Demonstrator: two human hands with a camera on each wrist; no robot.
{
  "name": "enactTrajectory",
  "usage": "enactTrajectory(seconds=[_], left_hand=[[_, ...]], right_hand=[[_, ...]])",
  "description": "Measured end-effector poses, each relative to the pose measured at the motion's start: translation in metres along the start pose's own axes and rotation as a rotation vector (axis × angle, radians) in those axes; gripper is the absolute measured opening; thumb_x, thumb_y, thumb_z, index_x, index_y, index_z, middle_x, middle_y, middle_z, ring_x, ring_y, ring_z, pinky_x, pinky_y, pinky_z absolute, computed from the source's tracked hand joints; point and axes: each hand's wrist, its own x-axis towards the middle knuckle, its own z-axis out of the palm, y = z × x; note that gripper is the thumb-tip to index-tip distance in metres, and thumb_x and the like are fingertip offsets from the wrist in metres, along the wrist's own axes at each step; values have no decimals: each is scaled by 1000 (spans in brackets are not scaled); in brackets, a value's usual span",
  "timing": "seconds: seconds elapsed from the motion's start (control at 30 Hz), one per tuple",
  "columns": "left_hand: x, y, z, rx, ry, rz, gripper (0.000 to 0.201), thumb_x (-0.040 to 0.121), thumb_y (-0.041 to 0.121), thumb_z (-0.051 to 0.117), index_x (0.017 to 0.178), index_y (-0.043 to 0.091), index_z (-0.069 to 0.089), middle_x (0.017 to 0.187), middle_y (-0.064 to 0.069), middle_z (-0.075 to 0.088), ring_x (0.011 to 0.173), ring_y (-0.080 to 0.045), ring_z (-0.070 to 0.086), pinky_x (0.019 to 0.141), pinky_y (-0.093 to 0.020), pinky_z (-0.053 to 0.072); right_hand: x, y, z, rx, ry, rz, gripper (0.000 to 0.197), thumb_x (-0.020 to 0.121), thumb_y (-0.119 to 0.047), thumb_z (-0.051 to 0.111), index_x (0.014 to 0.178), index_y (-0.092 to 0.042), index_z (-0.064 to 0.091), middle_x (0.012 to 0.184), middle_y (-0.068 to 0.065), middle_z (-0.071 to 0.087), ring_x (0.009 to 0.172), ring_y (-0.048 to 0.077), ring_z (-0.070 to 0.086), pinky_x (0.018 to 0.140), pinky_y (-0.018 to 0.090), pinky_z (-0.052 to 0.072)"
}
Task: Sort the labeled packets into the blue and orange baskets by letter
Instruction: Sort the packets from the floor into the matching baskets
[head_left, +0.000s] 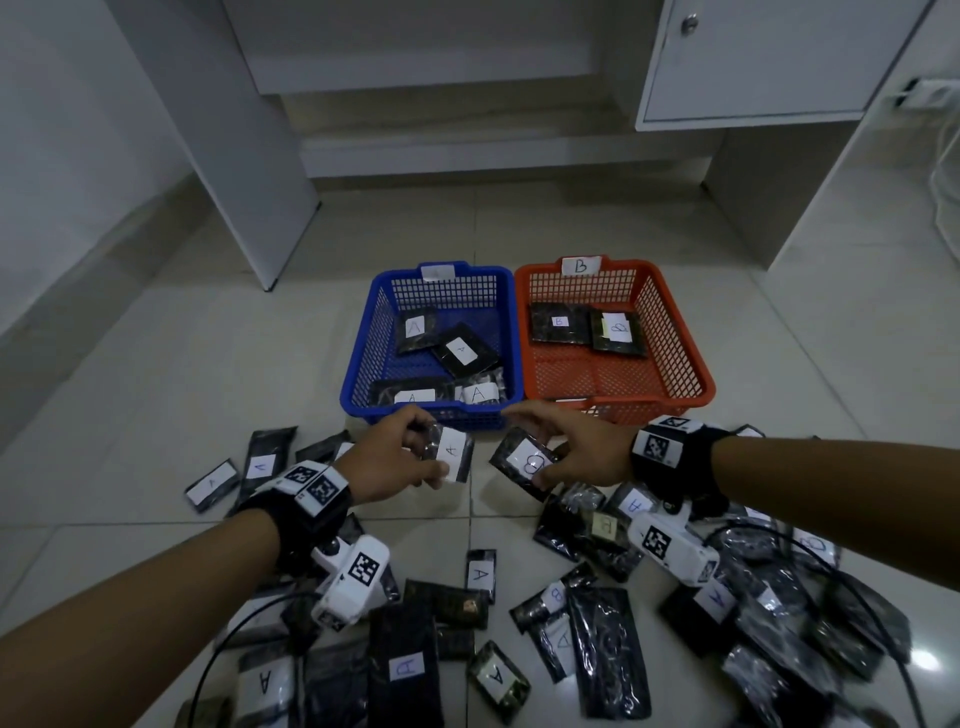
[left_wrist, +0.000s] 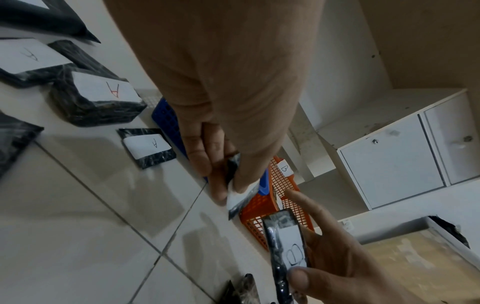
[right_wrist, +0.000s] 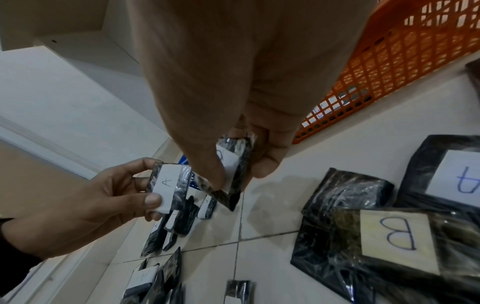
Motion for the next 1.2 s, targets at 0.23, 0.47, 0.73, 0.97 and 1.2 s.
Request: enactTrajectory(seconds=[0.23, 0.47, 0.73, 0.97, 1.2], left_hand=[[3, 6, -19, 47, 59, 62, 29, 87, 7, 72, 107, 24, 59, 82, -6, 71, 74, -18, 70, 62, -32, 55], [25, 29, -76, 379, 232, 147, 24, 93, 13, 64, 109, 29, 60, 101, 6, 63, 81, -4, 61, 63, -10, 41], [79, 22, -108, 629, 214, 122, 22, 92, 7, 57, 111, 19, 61, 110, -11, 68, 89, -27, 64, 78, -33, 51], [150, 16, -122, 862, 111, -25, 23, 91, 12, 57, 111, 21, 62, 121, -13, 64, 103, -32, 62, 86, -38, 52], [207, 8, -122, 937, 64, -108, 13, 94, 15, 58, 99, 27, 60, 123, -10, 63, 107, -32, 61, 88, -38, 49]], right_hand=[[6, -8, -5, 134, 31, 15, 39, 84, -7, 76, 116, -18, 56, 98, 8, 54, 80, 29, 64, 69, 50, 61], [45, -29, -44, 128, 172, 20, 44, 89, -10, 67, 129, -29, 58, 107, 10, 65, 89, 27, 69, 77, 43, 62], [93, -38, -66, 264, 341, 29, 14, 91, -7, 67, 105, -6, 65, 97, 13, 73, 86, 24, 73, 79, 33, 60], [115, -23, -76, 301, 399, 27, 15, 92, -2, 65, 106, -4, 65, 91, 13, 73, 76, 13, 72, 72, 24, 58], [108, 12, -106, 324, 536, 75, 12, 91, -4, 67, 103, -2, 68, 87, 13, 71, 75, 16, 68, 63, 19, 54]])
